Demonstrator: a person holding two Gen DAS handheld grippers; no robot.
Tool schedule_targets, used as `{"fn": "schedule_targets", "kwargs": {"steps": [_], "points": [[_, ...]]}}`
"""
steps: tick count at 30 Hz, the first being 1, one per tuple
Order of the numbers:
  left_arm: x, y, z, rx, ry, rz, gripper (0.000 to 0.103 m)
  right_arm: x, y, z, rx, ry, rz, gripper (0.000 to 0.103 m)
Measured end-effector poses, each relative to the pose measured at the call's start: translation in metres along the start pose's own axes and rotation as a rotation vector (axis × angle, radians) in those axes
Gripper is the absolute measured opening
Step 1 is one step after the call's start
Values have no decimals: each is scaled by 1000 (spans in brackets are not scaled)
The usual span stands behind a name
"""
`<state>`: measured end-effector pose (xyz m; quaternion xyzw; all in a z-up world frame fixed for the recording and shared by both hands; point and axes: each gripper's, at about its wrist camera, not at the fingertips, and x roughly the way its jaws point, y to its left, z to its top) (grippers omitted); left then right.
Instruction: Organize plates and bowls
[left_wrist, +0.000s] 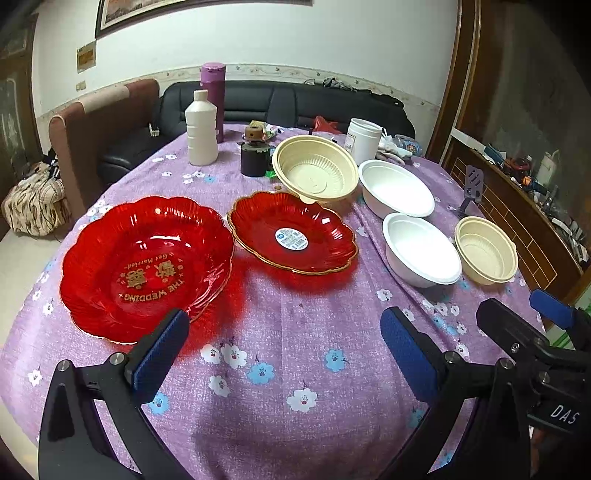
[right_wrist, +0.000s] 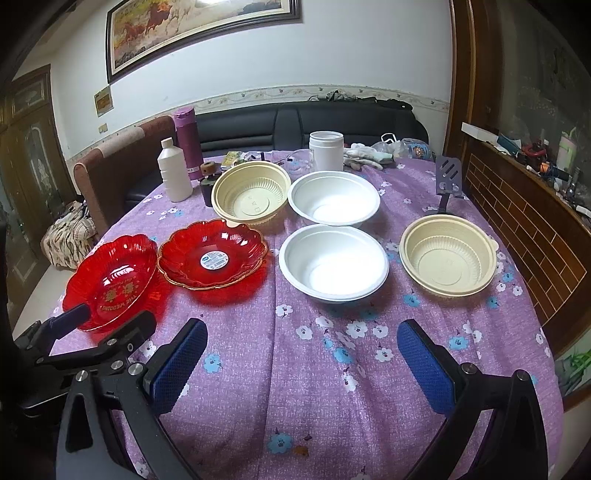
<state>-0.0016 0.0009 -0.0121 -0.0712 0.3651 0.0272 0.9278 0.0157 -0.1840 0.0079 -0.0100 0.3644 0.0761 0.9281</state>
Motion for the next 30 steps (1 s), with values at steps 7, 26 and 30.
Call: {"fn": "schedule_targets", "kwargs": {"steps": [7, 26, 30], "points": [[-3, 4, -1, -41, -26, -7, 103, 0, 1, -1, 0, 0, 2, 103], [-7, 6, -1, -52, -72, -4, 103, -1, 2, 0, -1, -1, 7, 103], [-7, 6, 0, -38, -82, 11, 103, -1, 2, 0, -1, -1, 7, 103]]}}
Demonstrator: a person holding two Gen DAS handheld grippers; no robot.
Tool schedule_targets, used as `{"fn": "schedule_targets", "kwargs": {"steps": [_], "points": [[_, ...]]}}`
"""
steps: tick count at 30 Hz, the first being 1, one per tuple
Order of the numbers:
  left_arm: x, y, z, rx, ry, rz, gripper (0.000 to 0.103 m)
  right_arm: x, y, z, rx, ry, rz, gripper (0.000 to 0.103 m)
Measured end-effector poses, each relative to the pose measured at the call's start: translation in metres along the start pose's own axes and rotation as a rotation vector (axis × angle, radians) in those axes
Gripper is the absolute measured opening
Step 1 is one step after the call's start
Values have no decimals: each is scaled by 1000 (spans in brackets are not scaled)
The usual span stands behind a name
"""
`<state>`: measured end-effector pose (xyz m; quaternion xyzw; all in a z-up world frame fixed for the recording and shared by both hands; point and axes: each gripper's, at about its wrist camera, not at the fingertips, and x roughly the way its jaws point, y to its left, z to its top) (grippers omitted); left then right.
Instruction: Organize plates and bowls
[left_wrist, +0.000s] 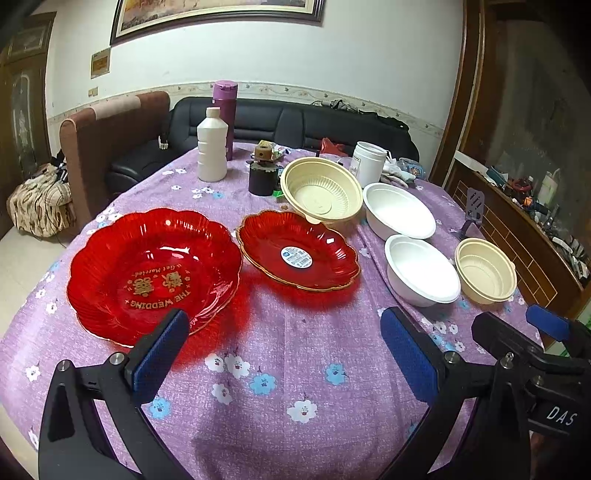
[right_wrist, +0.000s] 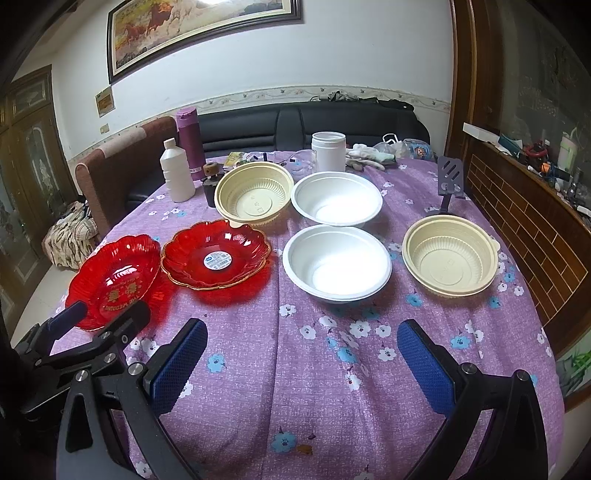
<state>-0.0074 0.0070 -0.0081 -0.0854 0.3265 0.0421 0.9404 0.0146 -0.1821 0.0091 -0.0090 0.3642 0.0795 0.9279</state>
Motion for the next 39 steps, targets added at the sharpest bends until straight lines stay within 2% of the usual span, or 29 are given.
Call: {"fn": "schedule_targets", "kwargs": {"steps": [4, 13, 17, 22, 27, 31, 34, 36, 39], "points": [[5, 2, -1, -22, 36, -21, 103, 0, 0, 0, -2, 0, 1, 103], [3, 2, -2, -27, 44, -24, 103, -1, 3, 0, -9, -5, 4, 103], [2, 7, -1, -33, 55, -49, 103, 0, 6, 2, -12, -9, 13, 103], [-4, 20, 0, -25, 68, -36, 103, 1, 13, 4, -27, -12, 34, 103], [-15, 50, 5, -90, 58, -11, 103, 6, 28, 8, -51, -6, 74, 103], [-30, 86, 17, -147, 19, 54, 103, 9, 45, 17, -63, 0, 162, 103], [-31, 122, 26, -250, 11, 128, 103, 20, 62, 25, -59, 37, 266, 103], [-27, 146, 27, -327, 21, 166, 103, 31, 75, 28, -49, 74, 327, 102], [-10, 174, 25, -389, 62, 217, 103, 53, 97, 31, -24, 137, 434, 101]]}}
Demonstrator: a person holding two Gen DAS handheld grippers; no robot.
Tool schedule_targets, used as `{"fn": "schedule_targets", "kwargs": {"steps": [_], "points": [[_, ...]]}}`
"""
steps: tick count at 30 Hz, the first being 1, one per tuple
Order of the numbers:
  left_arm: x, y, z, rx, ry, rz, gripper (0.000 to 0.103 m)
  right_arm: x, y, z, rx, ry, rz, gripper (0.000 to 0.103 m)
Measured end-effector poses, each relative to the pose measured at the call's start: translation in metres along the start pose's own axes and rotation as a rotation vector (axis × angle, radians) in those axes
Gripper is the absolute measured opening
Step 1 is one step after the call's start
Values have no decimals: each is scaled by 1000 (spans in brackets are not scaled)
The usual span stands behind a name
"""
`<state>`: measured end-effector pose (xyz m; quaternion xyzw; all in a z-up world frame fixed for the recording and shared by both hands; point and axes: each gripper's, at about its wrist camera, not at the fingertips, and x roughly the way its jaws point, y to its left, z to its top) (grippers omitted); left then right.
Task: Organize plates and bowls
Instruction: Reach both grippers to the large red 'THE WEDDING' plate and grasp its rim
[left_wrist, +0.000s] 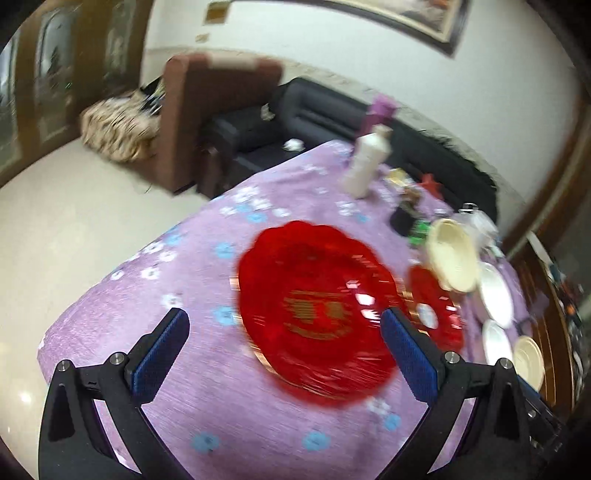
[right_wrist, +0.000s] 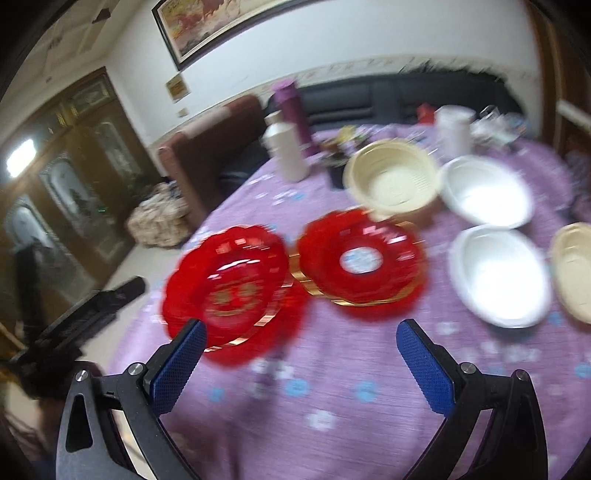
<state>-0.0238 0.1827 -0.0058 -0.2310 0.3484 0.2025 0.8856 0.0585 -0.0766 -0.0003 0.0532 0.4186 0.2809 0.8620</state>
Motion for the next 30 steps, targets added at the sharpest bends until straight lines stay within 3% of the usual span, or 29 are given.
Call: {"fn": "schedule_targets", "kwargs": {"steps": [2, 4, 6, 8, 10, 14, 20, 21, 22, 25, 30], "points": [[14, 7, 2, -4, 23, 28, 101, 22, 5, 4, 34, 44, 51, 98], [28, 10, 3, 0, 58, 33, 93, 43, 8, 6, 68, 80, 96, 89], [40, 10, 3, 3, 76, 28, 87, 64, 6, 8, 120, 129, 123, 72], [48, 10, 2, 9, 85, 24, 87, 87, 6, 9, 171, 172, 146, 64], [54, 10, 1, 13, 97, 13, 87, 100, 5, 10, 194, 192, 145, 63], [63, 6, 0, 47, 103, -2, 87, 120, 4, 13, 231, 209, 154, 45], [78, 2, -1, 75, 123, -4, 86, 137, 2, 14, 253, 223, 122, 33], [81, 2, -1, 84, 131, -2, 78, 139, 1, 14, 253, 225, 114, 30], [85, 0, -2, 99, 144, 4, 63, 141, 1, 13, 256, 229, 108, 28], [94, 1, -3, 118, 176, 42, 37, 143, 0, 13, 256, 226, 95, 17], [97, 5, -5, 127, 183, 63, 24, 149, -4, 10, 267, 238, 93, 9]]}}
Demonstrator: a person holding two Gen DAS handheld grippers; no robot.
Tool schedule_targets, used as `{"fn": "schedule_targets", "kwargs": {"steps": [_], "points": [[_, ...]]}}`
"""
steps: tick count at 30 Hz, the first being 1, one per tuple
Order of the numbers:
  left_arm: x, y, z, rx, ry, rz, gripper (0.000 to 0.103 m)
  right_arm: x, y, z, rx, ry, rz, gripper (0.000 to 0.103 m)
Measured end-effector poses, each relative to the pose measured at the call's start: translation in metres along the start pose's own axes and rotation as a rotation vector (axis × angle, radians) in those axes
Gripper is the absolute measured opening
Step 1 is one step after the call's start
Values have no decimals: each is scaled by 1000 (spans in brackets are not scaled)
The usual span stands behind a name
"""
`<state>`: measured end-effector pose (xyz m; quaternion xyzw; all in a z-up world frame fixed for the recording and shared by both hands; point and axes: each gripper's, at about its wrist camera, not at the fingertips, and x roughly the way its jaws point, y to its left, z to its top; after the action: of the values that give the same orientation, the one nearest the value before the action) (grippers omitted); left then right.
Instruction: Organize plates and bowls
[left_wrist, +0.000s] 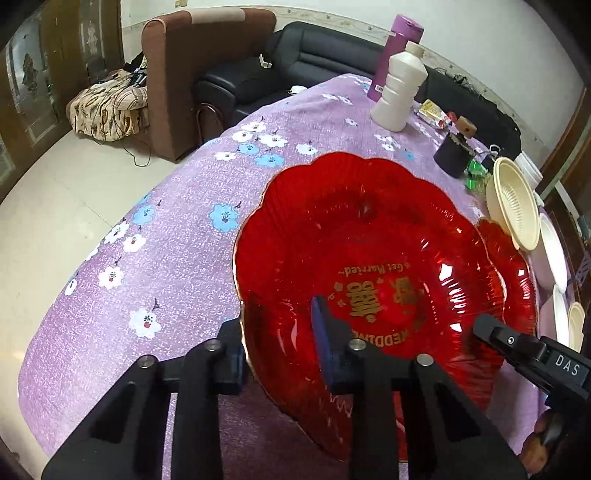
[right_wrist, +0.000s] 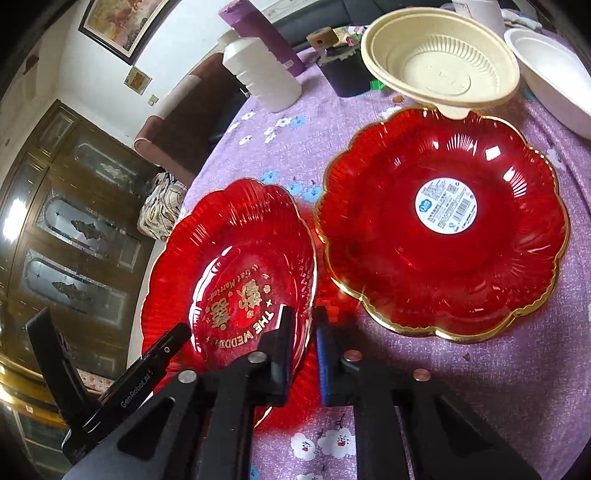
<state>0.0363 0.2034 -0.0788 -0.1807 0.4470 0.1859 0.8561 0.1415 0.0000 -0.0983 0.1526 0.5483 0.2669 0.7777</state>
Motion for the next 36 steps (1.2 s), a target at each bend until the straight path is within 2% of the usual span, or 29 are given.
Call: {"fn": "schedule_targets", "kwargs": {"steps": [10, 24, 36], "points": [[-22, -1, -7, 1, -48, 48, 18, -21, 13, -13, -65, -49, -13, 9], [-68, -9, -10, 3, -150, 26, 18, -82, 26, -35, -132, -161, -6, 9], [-91, -16, -13, 27, -207, 16, 18, -113, 33, -39, -152, -222, -3, 9]]}}
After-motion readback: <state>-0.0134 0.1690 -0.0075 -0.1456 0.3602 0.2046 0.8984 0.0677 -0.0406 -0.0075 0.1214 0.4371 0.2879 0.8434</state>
